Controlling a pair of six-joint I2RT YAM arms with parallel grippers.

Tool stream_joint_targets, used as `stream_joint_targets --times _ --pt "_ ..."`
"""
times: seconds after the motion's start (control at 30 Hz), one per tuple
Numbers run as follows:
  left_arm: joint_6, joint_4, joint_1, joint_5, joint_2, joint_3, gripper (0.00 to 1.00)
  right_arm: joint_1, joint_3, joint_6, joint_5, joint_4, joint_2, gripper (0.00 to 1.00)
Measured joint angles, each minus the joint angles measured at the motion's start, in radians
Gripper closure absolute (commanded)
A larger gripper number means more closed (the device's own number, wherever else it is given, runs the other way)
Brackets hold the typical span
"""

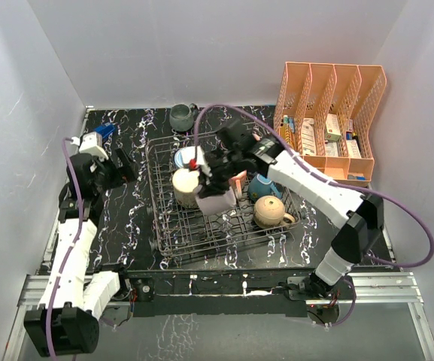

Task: Load the cups into the dish rack
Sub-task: Turn the cup upside down in the dish rack.

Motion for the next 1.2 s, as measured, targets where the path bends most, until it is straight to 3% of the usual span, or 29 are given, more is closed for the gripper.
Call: stream_joint_targets --times 0.3,1.2 --pt "0.039 0.009 0.000 -0.182 -0.129 -0.172 0.03 0.224 0.129 -0.036 0.186 -0.056 0.163 0.92" --pt "0.052 0.031 0.000 -0.214 -0.164 -0.175 0.03 0.415 0.218 -0.081 0.515 -0.151 0.387 0.92"
